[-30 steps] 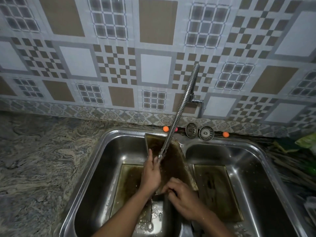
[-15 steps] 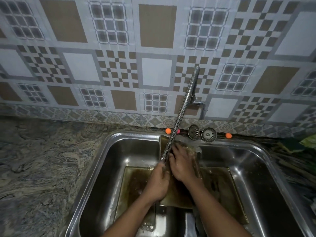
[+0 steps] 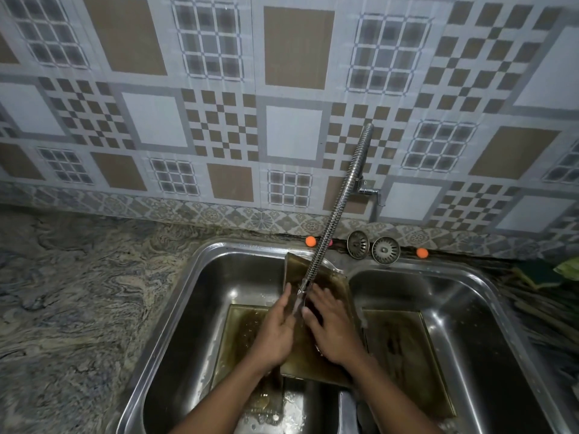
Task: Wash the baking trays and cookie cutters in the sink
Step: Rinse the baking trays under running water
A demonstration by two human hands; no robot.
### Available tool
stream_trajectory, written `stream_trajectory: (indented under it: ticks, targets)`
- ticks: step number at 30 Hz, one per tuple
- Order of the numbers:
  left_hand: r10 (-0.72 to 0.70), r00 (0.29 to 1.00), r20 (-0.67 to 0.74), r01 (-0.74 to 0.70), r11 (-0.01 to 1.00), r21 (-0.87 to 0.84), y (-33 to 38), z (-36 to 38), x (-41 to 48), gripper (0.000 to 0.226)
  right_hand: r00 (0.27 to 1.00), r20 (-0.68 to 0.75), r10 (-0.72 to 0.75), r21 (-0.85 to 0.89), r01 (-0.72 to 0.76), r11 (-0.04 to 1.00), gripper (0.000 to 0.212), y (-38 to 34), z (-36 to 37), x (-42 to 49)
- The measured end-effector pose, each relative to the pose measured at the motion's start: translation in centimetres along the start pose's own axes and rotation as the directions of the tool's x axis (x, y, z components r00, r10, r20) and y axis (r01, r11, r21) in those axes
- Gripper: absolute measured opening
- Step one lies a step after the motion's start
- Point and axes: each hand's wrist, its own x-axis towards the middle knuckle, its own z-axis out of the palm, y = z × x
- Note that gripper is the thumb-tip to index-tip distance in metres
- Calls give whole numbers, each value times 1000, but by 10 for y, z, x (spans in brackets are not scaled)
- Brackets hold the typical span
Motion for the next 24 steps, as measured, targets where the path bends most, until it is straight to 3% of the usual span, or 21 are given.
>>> stream_trajectory:
  ticks: [3, 5, 7, 10, 12, 15, 18, 21, 22, 24]
  targets:
    - [12, 997, 77, -16, 998, 56, -10, 8, -6, 58, 943, -88, 321, 62, -316, 947, 71, 15, 1, -6]
    - [40, 991, 125, -57, 989, 139, -10, 20, -10, 69, 895, -204, 397, 103, -384, 918, 70, 14, 1, 4]
    - [56, 988, 142, -78, 985, 152, -5, 25, -10, 70, 902, -255, 348, 131, -324, 937, 62, 8, -1, 13]
    - [114, 992, 53, -119, 986, 114, 5, 19, -5, 61, 984, -155, 89, 273, -44, 961, 44, -11, -4, 13]
    - [101, 995, 19, -101, 995, 1, 11, 12, 0, 71, 995, -85, 52, 426, -11, 905, 40, -29, -8, 3]
    - [29, 999, 15, -27, 993, -111, 12, 14, 2, 68, 988, -13, 155, 708, -100, 699, 35, -52, -18, -12]
    - [17, 1000, -6, -17, 988, -157, 6, 25, -1, 58, 960, 75, 269, 921, -170, 351, 34, -68, -30, -20]
    - [92, 996, 9, -92, 995, -32, 3, 32, -3, 48, 935, 177, 307, 983, -184, -6, 38, -71, -41, -19]
    - [119, 993, -1, -119, 993, 5, 1, 31, -3, 45, 932, 196, 306, 981, -183, -70, 38, -70, -45, -19]
    - [139, 990, -8, -137, 984, 116, -4, 25, -4, 42, 931, 207, 299, 978, -190, -88, 32, -63, -52, -19]
